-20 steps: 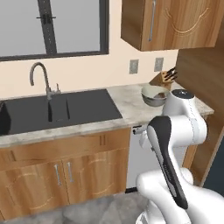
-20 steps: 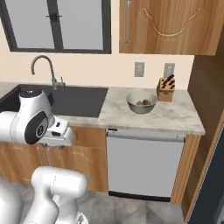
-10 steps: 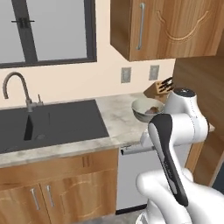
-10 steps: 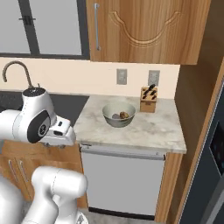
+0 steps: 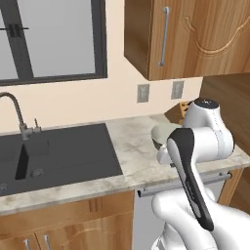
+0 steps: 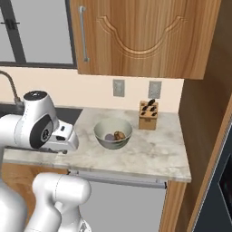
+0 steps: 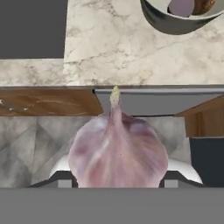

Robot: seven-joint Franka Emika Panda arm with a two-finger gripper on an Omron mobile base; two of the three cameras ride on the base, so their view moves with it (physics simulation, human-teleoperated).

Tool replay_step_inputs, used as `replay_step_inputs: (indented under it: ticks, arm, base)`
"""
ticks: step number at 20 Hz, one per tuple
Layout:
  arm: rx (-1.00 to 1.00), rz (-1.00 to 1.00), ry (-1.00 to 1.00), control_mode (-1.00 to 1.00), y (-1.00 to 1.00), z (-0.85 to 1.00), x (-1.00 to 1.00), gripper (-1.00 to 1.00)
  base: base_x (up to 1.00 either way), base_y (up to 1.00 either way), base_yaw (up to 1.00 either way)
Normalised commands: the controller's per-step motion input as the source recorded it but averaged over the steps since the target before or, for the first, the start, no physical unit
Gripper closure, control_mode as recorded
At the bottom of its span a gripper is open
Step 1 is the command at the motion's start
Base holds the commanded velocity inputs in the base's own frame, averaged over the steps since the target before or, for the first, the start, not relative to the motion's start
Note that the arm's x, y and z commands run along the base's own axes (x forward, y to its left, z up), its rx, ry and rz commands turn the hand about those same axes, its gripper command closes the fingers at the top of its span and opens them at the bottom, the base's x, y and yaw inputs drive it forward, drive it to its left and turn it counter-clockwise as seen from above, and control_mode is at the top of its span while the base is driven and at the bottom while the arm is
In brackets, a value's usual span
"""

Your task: Take the eggplant, chicken drumstick, and garlic from the freezer and place them in the bowl on the counter.

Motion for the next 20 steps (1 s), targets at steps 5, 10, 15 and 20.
replay_step_inputs:
  ticks: [5,10,15,20]
  arm:
    - [0.00,0.00,0.00,1.00,0.00,0.00,0.00,1.00]
    - [0.00,0.00,0.00,1.00,0.00,0.00,0.00,1.00]
    - [0.00,0.00,0.00,1.00,0.00,0.00,0.00,1.00]
    - [0.00,0.00,0.01,-1.00,-0.11,0.00,0.23,1.00]
  base:
    - [0.19,-0.47,0.08]
    - [0.25,-0.28,0.08]
    - [0.48,-0.02,0.00]
    - [0.22,-0.04,0.00]
